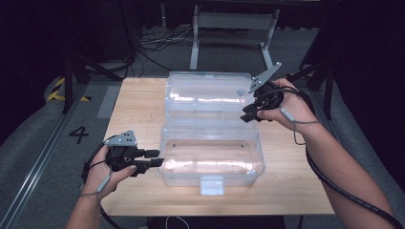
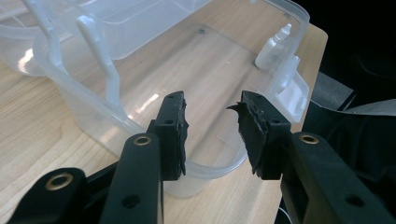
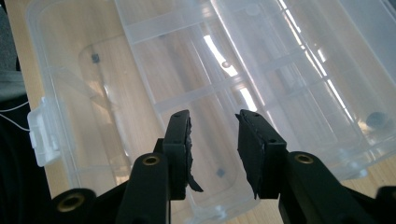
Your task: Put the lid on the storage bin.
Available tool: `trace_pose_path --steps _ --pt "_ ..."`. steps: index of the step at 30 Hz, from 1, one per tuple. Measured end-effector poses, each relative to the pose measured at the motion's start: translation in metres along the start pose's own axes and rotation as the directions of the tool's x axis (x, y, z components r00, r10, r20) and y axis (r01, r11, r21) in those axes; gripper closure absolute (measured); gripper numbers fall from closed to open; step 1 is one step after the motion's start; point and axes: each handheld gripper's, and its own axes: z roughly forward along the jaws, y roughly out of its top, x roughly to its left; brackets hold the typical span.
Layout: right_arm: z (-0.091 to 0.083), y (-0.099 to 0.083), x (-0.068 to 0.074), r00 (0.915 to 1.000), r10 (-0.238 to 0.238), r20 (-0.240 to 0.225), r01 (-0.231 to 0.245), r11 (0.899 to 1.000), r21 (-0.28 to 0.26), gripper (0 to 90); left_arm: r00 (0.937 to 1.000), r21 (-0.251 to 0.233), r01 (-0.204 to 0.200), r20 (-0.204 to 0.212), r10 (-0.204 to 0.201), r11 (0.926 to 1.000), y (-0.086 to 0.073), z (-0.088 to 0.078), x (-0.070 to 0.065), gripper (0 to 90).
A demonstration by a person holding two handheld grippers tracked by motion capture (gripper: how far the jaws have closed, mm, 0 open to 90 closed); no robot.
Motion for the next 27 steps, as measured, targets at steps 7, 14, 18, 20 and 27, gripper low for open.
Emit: trace_pose_path --steps 7,14,18,20,27 --pt "0.005 0.008 -0.010 0.9998 0.019 -0.003 -0.019 1.000 -0.015 65.1 0.9998 0.021 -0.016 0.012 0.016 0.9997 -0.002 0.005 -0.005 61.9" --pt "0.007 0.017 -0.021 0.9997 0.024 0.010 -0.023 0.999 -0.047 64.8 0.9996 0.037 -0.010 0.025 0.009 0.9993 -0.005 0.010 -0.009 61.9" --pt "0.011 0.024 -0.025 0.9999 0.014 0.003 -0.014 0.998 -0.058 64.4 0.9992 0.056 -0.019 0.035 0.017 0.9983 -0.006 0.017 -0.012 61.9" --pt "0.014 0.028 -0.027 1.0000 0.006 -0.002 -0.006 0.998 -0.065 63.4 0.9991 0.063 -0.022 0.038 0.020 0.9978 -0.007 0.019 -0.013 61.9" --pt "0.024 0.040 -0.027 0.9996 -0.004 -0.027 0.003 0.999 -0.040 62.4 0.9988 0.077 -0.023 0.044 0.019 0.9968 -0.008 0.024 -0.013 62.0"
